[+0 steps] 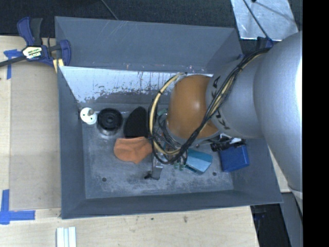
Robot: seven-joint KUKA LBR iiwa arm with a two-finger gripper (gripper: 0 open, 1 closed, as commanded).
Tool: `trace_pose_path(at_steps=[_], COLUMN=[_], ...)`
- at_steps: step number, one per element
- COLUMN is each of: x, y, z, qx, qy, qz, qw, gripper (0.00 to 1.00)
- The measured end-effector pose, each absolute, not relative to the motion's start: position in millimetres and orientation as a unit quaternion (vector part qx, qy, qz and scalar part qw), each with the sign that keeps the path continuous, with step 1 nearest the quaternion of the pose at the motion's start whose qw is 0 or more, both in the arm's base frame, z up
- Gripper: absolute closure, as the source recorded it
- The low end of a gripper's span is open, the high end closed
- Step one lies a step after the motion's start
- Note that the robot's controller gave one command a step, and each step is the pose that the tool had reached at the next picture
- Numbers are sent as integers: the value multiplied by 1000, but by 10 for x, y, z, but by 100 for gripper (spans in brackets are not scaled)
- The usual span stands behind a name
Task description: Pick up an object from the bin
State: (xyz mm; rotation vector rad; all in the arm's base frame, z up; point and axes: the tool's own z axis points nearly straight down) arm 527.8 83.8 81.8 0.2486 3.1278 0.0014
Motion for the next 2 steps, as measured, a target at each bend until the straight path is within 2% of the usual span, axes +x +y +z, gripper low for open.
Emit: trace_pose_path(at_steps=[1,2], x=[5179,5410], y=[955,937], z=[727,707], qx=[112,114], qy=[994,993], qz=[0,0], qw=[1,1], gripper=[0,0])
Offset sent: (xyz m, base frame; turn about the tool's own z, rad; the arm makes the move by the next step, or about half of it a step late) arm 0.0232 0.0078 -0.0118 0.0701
